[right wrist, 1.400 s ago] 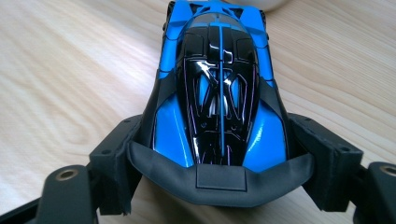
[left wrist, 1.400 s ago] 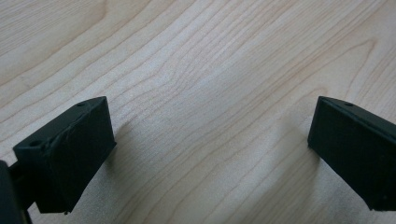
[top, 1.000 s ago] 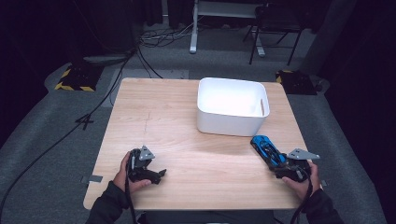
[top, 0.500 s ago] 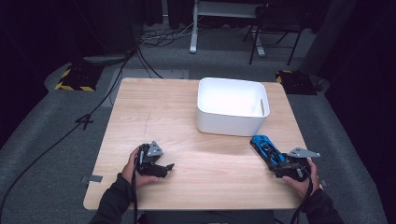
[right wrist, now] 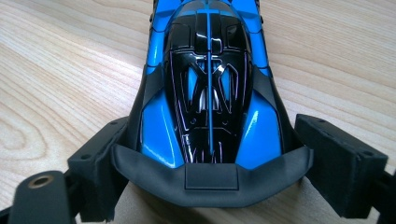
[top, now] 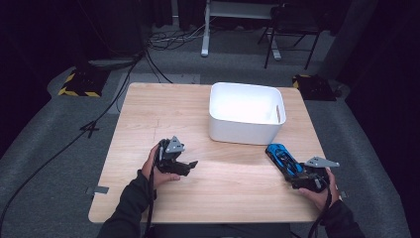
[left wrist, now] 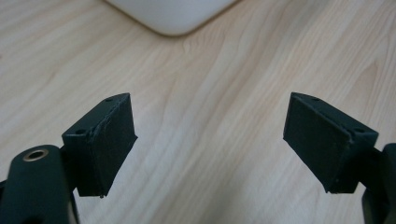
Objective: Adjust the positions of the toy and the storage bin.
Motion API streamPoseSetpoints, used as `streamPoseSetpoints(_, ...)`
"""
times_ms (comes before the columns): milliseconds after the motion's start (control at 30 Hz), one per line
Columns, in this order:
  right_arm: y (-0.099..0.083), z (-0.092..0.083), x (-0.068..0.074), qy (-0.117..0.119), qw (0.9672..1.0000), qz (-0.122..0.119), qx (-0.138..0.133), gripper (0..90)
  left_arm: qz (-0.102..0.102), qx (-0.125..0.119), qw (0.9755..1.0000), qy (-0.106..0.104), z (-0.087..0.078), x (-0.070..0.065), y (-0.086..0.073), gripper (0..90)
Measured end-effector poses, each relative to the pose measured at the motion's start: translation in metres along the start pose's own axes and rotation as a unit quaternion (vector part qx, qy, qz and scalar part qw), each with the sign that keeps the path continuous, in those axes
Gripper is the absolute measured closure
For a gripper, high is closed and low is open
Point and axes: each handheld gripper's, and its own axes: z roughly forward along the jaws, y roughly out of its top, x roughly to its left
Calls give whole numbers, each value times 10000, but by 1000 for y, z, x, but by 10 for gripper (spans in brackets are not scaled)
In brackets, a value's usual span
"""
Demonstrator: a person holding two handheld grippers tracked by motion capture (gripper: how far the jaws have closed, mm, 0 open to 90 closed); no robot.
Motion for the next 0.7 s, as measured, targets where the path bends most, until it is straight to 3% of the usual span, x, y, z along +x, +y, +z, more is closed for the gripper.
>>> streamPoseSetpoints(133, 0, 0, 0, 11, 10000, 20, -4, 154, 34, -247, 9997, -24, 2, 3, 22, 169)
streamPoseSetpoints(167, 0, 0, 0, 10, 10000, 18, -6, 156, 158, -291, 9994, 50, 1, 5, 28, 170)
streamPoseSetpoints(200, 0, 0, 0, 11, 10000, 16, -9, 158, 109, -375, 9992, 8, 2, 4, 35, 171)
streamPoseSetpoints(267, -1, -1, -1, 20, 10000, 16, 3, 161, 212, -496, 9985, 30, 1, 3, 47, 180)
streamPoseSetpoints(433, -1, -1, -2, 28, 10000, -16, -11, 166, 431, -915, 9948, -91, 0, -5, 79, 187)
streamPoseSetpoints(533, -1, -2, -2, 55, 10000, -19, -27, 177, 615, -990, 9930, -200, 3, -11, 97, 189)
streamPoseSetpoints(600, -2, -2, -2, 82, 10000, -45, -31, 184, 761, -966, 9920, -271, 6, -15, 108, 230)
streamPoseSetpoints(700, -2, -2, -2, 102, 9999, -64, -33, 189, 995, -832, 9911, -304, 11, -16, 121, 218)
